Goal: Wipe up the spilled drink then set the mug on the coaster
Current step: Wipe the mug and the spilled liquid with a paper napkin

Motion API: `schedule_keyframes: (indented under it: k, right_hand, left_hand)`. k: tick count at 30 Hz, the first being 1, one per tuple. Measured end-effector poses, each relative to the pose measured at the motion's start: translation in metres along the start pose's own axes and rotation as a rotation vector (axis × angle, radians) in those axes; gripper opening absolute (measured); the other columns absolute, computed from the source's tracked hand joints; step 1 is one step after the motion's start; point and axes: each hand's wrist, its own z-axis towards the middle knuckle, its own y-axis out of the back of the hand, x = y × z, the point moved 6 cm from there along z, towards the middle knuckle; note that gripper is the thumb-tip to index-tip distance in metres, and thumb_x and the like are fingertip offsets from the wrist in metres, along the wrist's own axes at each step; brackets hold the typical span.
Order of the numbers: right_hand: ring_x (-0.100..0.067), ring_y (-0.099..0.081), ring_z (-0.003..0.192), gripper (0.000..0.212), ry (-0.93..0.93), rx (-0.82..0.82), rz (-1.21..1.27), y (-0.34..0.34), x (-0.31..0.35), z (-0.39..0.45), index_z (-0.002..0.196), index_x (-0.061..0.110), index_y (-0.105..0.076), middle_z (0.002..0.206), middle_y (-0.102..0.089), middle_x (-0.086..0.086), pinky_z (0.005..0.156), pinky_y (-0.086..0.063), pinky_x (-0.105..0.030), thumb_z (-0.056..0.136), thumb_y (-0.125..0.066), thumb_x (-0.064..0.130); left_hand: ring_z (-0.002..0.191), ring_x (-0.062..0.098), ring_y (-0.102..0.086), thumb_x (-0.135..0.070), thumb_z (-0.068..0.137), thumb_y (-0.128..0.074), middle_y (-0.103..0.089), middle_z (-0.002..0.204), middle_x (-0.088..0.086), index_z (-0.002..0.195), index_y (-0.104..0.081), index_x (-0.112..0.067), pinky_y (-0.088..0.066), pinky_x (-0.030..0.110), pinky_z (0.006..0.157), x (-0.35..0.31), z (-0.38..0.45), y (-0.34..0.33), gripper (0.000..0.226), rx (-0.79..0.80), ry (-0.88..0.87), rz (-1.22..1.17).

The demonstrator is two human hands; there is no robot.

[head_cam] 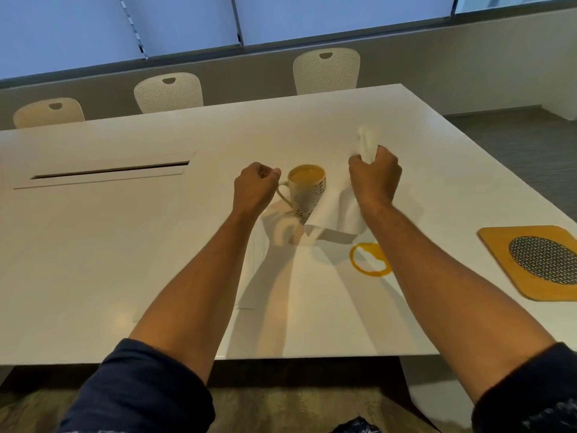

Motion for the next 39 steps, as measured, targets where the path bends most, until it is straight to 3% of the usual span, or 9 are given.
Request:
schedule_keyframes:
  k: [6,11,14,17,20,24,27,34,39]
  right_hand:
    - [-0.022,-0.064,0.079,0.024,-0.088,0.031,-0.021,-0.021,-0.021,-0.007,0.103,0.012,-0.063,0.090,-0.064,0.000,0.062,-0.045,-0.024,0.088,-0.065,0.031]
    - [-0.016,-0.060,0.079,0.049,-0.228,0.041,0.122,-0.040,-0.039,-0.018,0.108,0.016,-0.060,0.088,-0.062,0.005,0.072,-0.045,-0.033,0.096,-0.044,0.060]
    - [-0.020,-0.059,0.086,0.044,-0.265,0.053,0.215,-0.051,-0.043,-0.024,0.108,0.016,-0.060,0.097,-0.063,-0.001,0.078,-0.044,-0.035,0.102,-0.031,0.049]
    - [-0.015,-0.057,0.075,0.026,-0.252,0.060,0.201,-0.060,-0.045,-0.028,0.097,0.016,-0.055,0.087,-0.059,-0.001,0.065,-0.041,-0.030,0.102,-0.035,0.031]
    - [-0.018,-0.059,0.078,0.017,-0.260,0.065,0.150,-0.067,-0.048,-0.029,0.102,0.018,-0.055,0.096,-0.060,-0.001,0.066,-0.043,-0.028,0.103,-0.039,0.023]
    - [-0.019,-0.060,0.088,0.026,-0.296,0.070,0.153,-0.075,-0.053,-0.028,0.120,0.012,-0.057,0.106,-0.062,-0.002,0.073,-0.046,-0.030,0.107,-0.039,0.025]
    - [-0.021,-0.060,0.090,0.027,-0.304,0.085,0.131,-0.080,-0.055,-0.027,0.121,0.009,-0.056,0.112,-0.067,-0.009,0.074,-0.047,-0.031,0.107,-0.039,0.024]
    - [-0.023,-0.059,0.091,0.025,-0.334,0.134,-0.004,-0.084,-0.063,-0.021,0.120,0.009,-0.057,0.114,-0.067,-0.010,0.071,-0.042,-0.032,0.105,-0.042,0.021]
    - [-0.031,-0.065,0.105,0.030,-0.363,0.207,-0.132,-0.084,-0.065,-0.015,0.123,0.005,-0.061,0.118,-0.068,-0.013,0.084,-0.054,-0.040,0.099,-0.048,0.017]
  left_hand:
    - [0.093,0.016,-0.057,-0.040,0.096,-0.056,-0.061,0.100,-0.005,0.113,-0.067,-0.012,-0.040,0.028,0.078,0.008,-0.002,-0.013,0.035,0.019,0.031,0.032]
    - [0.085,0.022,-0.058,-0.043,0.101,-0.044,-0.067,0.094,0.006,0.096,-0.066,-0.004,-0.038,0.028,0.060,0.012,-0.002,-0.024,0.045,0.045,0.070,-0.006]
    - [0.083,0.021,-0.057,-0.045,0.103,-0.037,-0.068,0.097,0.010,0.098,-0.065,-0.002,-0.039,0.029,0.061,0.014,-0.001,-0.031,0.051,0.047,0.086,-0.035]
    - [0.091,0.024,-0.063,-0.046,0.103,-0.035,-0.070,0.102,0.005,0.098,-0.067,-0.010,-0.047,0.036,0.074,0.017,0.003,-0.041,0.048,0.070,0.140,-0.087]
    - [0.092,0.030,-0.067,-0.044,0.101,-0.038,-0.072,0.098,0.006,0.092,-0.068,-0.009,-0.052,0.041,0.082,0.017,0.008,-0.051,0.046,0.091,0.193,-0.128]
    - [0.073,0.027,-0.065,-0.045,0.098,-0.041,-0.070,0.079,0.004,0.077,-0.067,-0.011,-0.051,0.037,0.070,0.022,0.014,-0.059,0.048,0.087,0.264,-0.161]
    - [0.061,0.020,-0.057,-0.046,0.097,-0.042,-0.066,0.067,0.000,0.064,-0.062,-0.016,-0.047,0.033,0.065,0.023,0.014,-0.064,0.048,0.065,0.296,-0.214]
    - [0.056,0.018,-0.052,-0.037,0.086,-0.057,-0.059,0.063,0.001,0.065,-0.059,-0.013,-0.042,0.027,0.051,0.032,0.014,-0.073,0.033,0.031,0.457,-0.399]
    - [0.038,0.018,-0.037,-0.023,0.080,-0.065,-0.043,0.052,0.003,0.063,-0.056,-0.009,-0.030,0.019,0.040,0.036,0.012,-0.078,0.024,0.051,0.547,-0.523]
